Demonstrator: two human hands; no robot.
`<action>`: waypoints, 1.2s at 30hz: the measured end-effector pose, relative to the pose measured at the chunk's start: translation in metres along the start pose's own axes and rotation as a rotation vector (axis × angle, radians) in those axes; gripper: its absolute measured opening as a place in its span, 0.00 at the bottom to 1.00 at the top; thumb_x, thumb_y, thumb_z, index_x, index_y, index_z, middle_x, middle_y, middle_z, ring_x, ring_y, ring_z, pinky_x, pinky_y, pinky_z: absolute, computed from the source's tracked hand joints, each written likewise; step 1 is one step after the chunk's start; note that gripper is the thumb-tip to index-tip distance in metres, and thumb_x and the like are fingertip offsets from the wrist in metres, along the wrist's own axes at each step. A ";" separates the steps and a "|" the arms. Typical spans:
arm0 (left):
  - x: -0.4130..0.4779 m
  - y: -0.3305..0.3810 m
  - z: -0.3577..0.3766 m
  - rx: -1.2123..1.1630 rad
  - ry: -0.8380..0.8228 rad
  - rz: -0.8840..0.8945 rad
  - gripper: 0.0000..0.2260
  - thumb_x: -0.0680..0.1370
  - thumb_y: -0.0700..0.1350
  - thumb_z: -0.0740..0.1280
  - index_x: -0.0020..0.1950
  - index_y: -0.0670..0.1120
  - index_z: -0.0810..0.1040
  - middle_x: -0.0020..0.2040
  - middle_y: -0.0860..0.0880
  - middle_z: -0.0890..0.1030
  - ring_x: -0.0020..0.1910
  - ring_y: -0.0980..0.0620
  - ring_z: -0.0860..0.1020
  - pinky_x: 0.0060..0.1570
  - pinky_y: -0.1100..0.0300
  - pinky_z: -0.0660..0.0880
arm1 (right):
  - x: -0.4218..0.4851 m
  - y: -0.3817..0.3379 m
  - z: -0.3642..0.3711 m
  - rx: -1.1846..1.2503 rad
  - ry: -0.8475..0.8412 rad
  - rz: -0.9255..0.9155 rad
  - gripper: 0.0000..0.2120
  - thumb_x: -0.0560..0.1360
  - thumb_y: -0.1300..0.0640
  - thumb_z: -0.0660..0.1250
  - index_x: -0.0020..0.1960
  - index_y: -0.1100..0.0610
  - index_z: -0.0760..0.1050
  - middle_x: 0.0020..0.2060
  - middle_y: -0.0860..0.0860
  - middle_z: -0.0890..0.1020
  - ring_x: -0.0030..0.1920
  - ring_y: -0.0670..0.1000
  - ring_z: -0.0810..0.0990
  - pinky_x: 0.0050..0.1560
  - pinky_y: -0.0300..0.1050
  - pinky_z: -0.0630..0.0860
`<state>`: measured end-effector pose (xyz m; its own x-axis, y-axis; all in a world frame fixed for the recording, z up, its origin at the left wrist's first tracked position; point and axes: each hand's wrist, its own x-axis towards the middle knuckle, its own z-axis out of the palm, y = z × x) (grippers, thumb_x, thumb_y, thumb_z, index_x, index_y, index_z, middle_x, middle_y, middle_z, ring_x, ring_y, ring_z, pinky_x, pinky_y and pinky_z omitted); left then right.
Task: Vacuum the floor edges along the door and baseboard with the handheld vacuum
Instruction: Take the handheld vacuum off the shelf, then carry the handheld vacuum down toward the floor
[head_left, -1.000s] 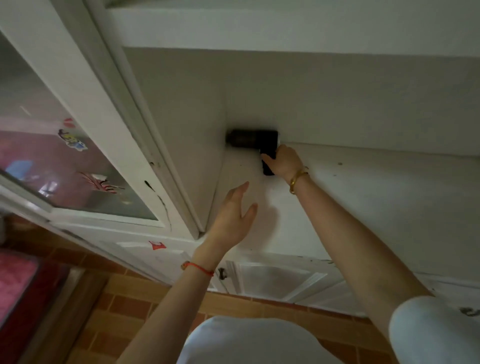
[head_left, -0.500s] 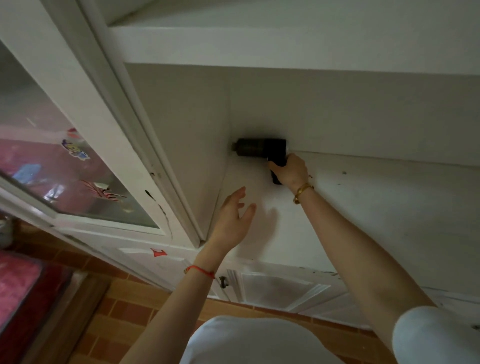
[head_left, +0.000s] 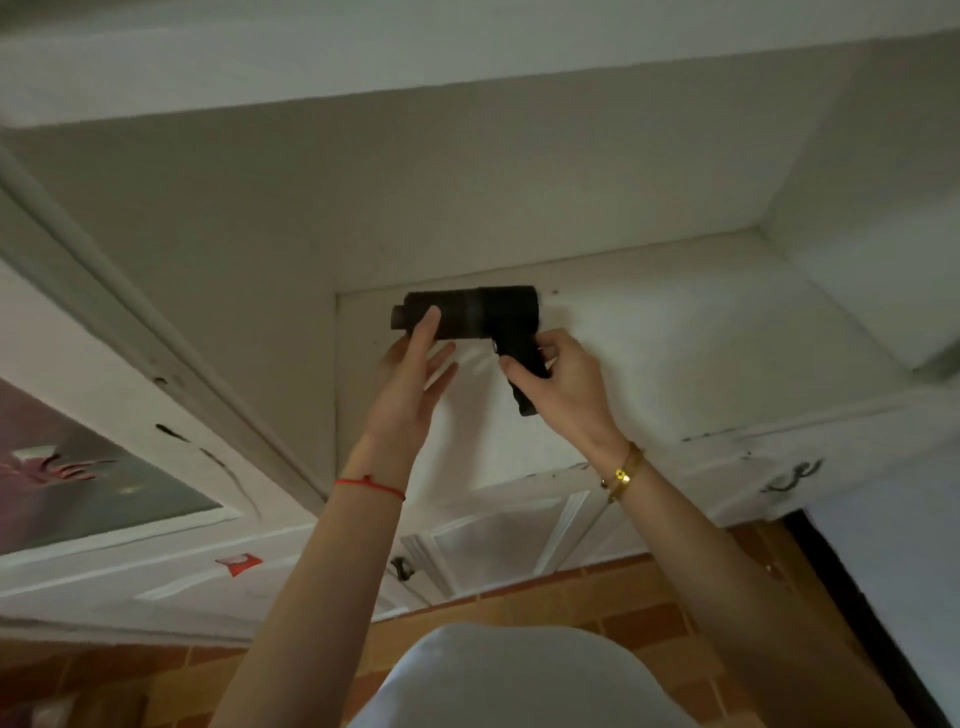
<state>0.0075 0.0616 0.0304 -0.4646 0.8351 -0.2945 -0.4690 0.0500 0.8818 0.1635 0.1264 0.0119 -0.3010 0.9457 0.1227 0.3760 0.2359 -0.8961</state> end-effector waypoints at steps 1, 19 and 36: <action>-0.003 -0.002 0.004 -0.022 -0.017 -0.012 0.24 0.78 0.52 0.70 0.71 0.45 0.71 0.65 0.46 0.79 0.62 0.49 0.79 0.65 0.54 0.75 | -0.010 0.002 -0.005 0.006 0.022 0.014 0.15 0.71 0.45 0.72 0.52 0.49 0.72 0.42 0.39 0.78 0.37 0.35 0.80 0.29 0.28 0.72; -0.090 -0.063 0.104 0.080 -0.450 -0.231 0.16 0.78 0.50 0.70 0.62 0.43 0.78 0.57 0.43 0.84 0.57 0.49 0.83 0.59 0.59 0.79 | -0.149 0.021 -0.134 1.056 -0.042 0.477 0.06 0.75 0.58 0.65 0.50 0.58 0.73 0.39 0.52 0.76 0.36 0.48 0.75 0.39 0.40 0.74; -0.202 -0.174 0.249 0.111 -0.766 -0.408 0.05 0.77 0.46 0.71 0.47 0.52 0.87 0.55 0.44 0.85 0.57 0.48 0.83 0.57 0.58 0.80 | -0.283 0.110 -0.289 1.333 0.094 0.364 0.07 0.75 0.63 0.61 0.53 0.58 0.71 0.40 0.52 0.74 0.37 0.48 0.74 0.40 0.41 0.76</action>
<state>0.3696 0.0207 0.0282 0.3749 0.8766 -0.3017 -0.3947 0.4453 0.8037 0.5429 -0.0508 0.0018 -0.2881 0.9311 -0.2237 -0.7092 -0.3644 -0.6035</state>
